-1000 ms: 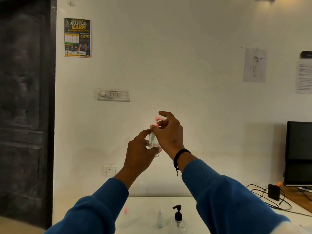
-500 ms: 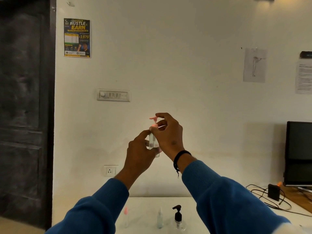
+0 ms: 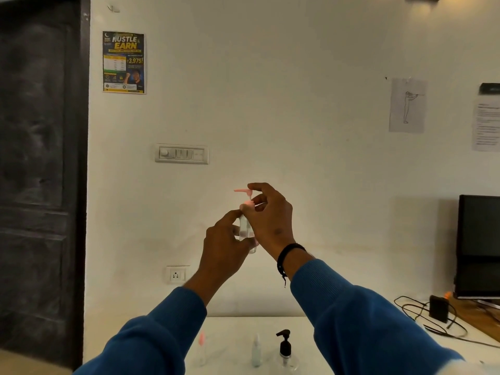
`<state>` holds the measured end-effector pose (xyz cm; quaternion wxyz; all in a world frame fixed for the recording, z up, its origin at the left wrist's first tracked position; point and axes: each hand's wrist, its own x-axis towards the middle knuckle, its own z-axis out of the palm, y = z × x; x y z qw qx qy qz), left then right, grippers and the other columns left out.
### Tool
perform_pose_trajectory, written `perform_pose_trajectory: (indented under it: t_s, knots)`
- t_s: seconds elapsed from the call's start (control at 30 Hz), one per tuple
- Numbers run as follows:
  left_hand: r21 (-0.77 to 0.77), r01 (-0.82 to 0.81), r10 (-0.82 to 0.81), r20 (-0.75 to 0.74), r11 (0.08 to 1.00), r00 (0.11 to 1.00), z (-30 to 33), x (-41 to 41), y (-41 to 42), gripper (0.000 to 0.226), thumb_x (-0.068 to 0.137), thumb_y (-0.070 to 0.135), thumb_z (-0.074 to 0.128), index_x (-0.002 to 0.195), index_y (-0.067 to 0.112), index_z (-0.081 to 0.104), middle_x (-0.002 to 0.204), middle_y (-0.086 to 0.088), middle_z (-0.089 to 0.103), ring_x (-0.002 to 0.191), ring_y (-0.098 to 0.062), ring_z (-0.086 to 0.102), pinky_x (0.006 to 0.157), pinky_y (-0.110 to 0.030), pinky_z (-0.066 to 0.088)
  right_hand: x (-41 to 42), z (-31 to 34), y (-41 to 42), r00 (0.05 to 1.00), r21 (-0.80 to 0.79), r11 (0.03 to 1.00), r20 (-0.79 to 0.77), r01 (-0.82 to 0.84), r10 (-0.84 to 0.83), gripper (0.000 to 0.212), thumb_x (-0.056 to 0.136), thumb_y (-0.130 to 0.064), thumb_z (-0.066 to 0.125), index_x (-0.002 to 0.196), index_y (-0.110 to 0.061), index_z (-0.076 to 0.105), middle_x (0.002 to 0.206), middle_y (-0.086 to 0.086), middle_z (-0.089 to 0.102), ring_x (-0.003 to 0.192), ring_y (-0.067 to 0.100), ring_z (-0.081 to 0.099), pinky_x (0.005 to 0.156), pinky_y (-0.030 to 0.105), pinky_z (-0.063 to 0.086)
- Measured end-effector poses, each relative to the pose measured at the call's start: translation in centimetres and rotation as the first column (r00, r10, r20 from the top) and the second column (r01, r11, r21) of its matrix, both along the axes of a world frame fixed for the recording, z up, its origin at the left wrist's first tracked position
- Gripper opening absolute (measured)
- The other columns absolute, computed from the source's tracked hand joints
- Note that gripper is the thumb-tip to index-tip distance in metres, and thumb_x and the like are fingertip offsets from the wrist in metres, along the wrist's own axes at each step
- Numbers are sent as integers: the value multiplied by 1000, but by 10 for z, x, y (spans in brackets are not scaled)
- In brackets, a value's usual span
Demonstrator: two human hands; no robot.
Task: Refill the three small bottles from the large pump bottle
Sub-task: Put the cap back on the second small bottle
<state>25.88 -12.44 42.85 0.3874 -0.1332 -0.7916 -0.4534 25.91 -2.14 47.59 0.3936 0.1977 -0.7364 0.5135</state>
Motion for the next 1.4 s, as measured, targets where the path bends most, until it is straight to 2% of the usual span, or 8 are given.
perform_pose_trajectory:
  t_s: [0.2,0.43,0.63,0.8,0.97,1.1,1.23,1.4]
  knots:
    - [-9,-2,1,-20,1000,1000,1,1,0,55,82,33,83,131,22,61,102,3,72,81,-10,62,69,-4,37,-1,-3,1,1000,-31,1000,-8,6,-6,34,96,-10,69,127,-20,62,97,-7,66,85,9,65,65,0,44]
    - [-3,-2,2,0,1000,1000,-1,0,1,57,81,31,84,132,20,60,105,-1,74,83,-12,64,75,-15,46,-4,-3,2,1000,-23,1000,7,-3,3,37,91,-11,75,123,-23,61,100,1,68,84,11,66,67,8,48]
    - [12,36,-36,-8,999,999,2,2,3,57,80,29,85,132,21,61,106,-2,73,86,-19,69,81,-31,56,-2,-4,4,999,-62,998,-33,-7,5,33,94,-11,71,124,-21,63,95,-8,66,84,8,65,74,13,52]
    - [21,40,-39,-13,999,999,2,3,4,58,80,29,84,132,22,60,107,-4,74,88,-22,71,84,-36,60,-1,-5,3,999,-48,999,-49,-4,2,41,96,-12,69,134,-25,61,104,-4,68,88,10,67,74,5,49]
    - [10,34,-34,-10,999,999,0,3,3,59,80,31,85,133,21,60,106,-2,74,81,-16,69,71,-17,51,-1,-5,6,999,-41,999,-42,9,-11,34,92,-18,75,124,-25,66,101,-1,68,83,8,65,71,2,46]
    - [12,27,-26,-19,1000,999,0,2,2,58,81,30,84,133,20,60,106,-3,75,81,-16,68,76,-25,55,1,-5,8,999,-71,997,-32,-22,19,31,95,-11,70,124,-21,67,98,-7,68,85,6,66,66,0,48]
    - [12,16,-16,-14,1000,1000,-1,0,2,58,81,31,84,133,21,60,107,-2,74,84,-15,67,73,-14,46,0,-4,7,1000,-51,999,-25,-17,16,31,96,-11,70,125,-21,66,99,-7,68,79,3,65,68,3,52]
    - [17,21,-21,-6,1000,1000,-3,-1,1,58,82,31,83,134,19,59,109,-3,74,84,-17,68,78,-23,52,-1,-4,5,1000,-50,999,-4,-10,10,45,90,-15,78,131,-23,60,99,0,68,81,6,63,72,6,48]
